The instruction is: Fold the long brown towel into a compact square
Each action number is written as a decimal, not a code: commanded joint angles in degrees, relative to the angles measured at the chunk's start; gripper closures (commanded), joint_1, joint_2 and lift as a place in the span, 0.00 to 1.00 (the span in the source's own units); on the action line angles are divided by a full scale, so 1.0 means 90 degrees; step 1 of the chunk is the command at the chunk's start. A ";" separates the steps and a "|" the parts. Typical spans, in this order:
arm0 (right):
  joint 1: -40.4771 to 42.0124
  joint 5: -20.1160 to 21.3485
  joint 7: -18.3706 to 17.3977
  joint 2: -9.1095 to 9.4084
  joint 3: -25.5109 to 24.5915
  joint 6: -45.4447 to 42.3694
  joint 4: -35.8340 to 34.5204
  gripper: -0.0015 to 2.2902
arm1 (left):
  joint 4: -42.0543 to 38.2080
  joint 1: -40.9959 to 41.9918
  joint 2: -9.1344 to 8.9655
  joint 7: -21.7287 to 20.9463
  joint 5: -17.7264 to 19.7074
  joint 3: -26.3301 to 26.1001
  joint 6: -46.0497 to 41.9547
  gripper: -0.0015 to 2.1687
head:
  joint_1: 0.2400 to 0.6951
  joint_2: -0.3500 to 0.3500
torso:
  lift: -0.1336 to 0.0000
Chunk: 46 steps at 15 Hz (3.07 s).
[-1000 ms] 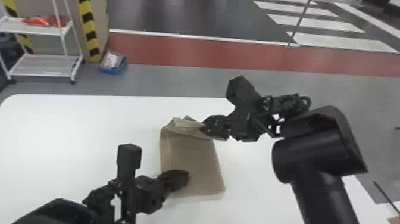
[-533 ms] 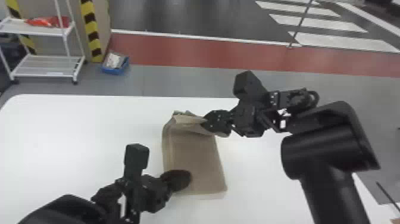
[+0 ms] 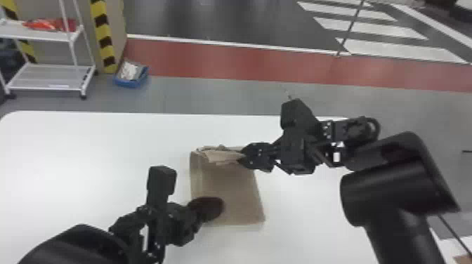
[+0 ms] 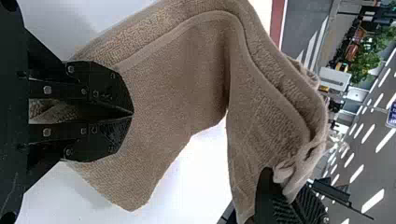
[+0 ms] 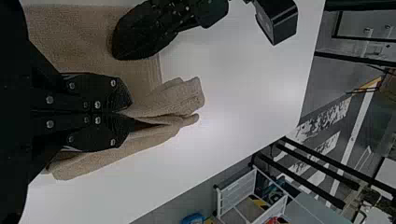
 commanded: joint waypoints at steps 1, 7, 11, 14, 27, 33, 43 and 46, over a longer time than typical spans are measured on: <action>0.0239 -0.0151 0.0021 -0.0085 0.0008 0.0001 -0.0165 0.52 | 0.0171 -0.0096 -0.0058 0.0025 -0.0019 -0.0060 -0.0097 0.46 | 1.00 0.20 | 0.07; 0.0737 -0.0239 0.0021 -0.0202 0.0048 -0.0116 -0.0243 0.52 | 0.0317 -0.0223 -0.0126 0.0103 -0.0078 -0.0196 -0.0195 0.46 | 1.00 0.17 | 0.07; 0.0766 -0.0053 0.0021 -0.0202 0.0077 -0.0331 0.0089 0.52 | 0.0347 -0.0271 -0.0126 0.0103 -0.0088 -0.0177 -0.0195 0.46 | 1.00 0.17 | 0.07; 0.0756 -0.0053 0.0021 -0.0202 0.0067 -0.0448 0.0255 0.51 | 0.0337 -0.0271 -0.0126 0.0103 -0.0088 -0.0187 -0.0195 0.46 | 1.00 0.16 | 0.07; 0.0942 -0.2671 0.0021 0.0208 -0.2208 -0.0956 0.0323 0.02 | 0.0317 -0.0203 -0.0106 0.0093 -0.0117 -0.0196 -0.0156 0.46 | 1.00 0.11 | 0.07; 0.0961 -0.3061 0.0021 0.0462 -0.2462 -0.0936 0.1192 0.11 | 0.0014 0.0031 -0.0058 0.0103 -0.0136 -0.0118 -0.0156 0.46 | 1.00 0.03 | 0.07; -0.0181 -0.3676 -0.0742 0.0882 -0.2091 -0.2167 0.4112 0.80 | -0.0200 0.0139 -0.0038 0.0073 -0.0146 -0.0060 -0.0176 0.46 | 1.00 0.10 | 0.07; -0.0357 -0.3559 -0.0762 0.0901 -0.1847 -0.2264 0.4483 0.80 | -0.0200 0.0139 -0.0038 0.0054 -0.0146 -0.0040 -0.0176 0.46 | 1.00 0.12 | 0.07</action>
